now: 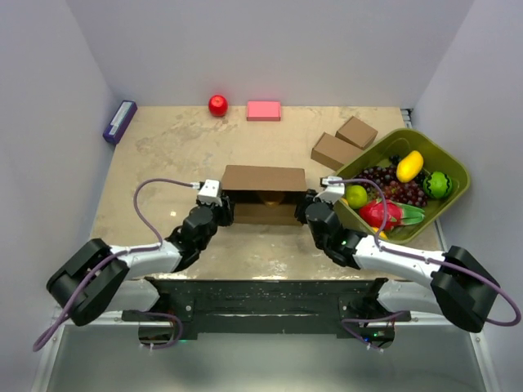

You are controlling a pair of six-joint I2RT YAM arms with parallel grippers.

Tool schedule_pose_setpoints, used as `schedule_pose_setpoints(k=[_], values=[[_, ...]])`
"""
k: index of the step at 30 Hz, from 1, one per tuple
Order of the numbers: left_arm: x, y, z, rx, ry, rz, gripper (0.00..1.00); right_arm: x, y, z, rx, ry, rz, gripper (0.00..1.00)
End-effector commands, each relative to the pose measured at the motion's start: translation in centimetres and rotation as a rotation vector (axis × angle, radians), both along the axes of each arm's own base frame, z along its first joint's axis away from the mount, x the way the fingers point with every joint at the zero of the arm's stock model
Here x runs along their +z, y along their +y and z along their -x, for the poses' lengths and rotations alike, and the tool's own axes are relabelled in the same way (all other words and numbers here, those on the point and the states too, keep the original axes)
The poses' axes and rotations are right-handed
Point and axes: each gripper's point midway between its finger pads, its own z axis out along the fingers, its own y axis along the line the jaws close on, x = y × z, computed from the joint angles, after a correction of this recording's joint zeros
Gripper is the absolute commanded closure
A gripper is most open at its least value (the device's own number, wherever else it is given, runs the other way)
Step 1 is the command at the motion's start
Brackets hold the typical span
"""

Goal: Fold the paper box

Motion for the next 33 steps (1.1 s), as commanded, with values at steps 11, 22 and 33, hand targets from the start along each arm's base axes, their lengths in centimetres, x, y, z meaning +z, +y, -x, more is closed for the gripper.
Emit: schedule_pose_setpoints(k=[11,22,33], values=[[2.4,-1.3,7.1,-0.255,0.081,0.165,0.31,-0.6,0.1,2.6,0.052,0.062,-0.074,0.33],[6.3,-2.3,10.1,-0.398,0.105,0.213,0.31,0.8,-0.4,7.4,0.26,0.173,-0.033,0.13],[14.8,-0.3,9.3,-0.351,0.017,0.08,0.12,8.6,-3.1,10.0,0.343,0.097,-0.004,0.01]])
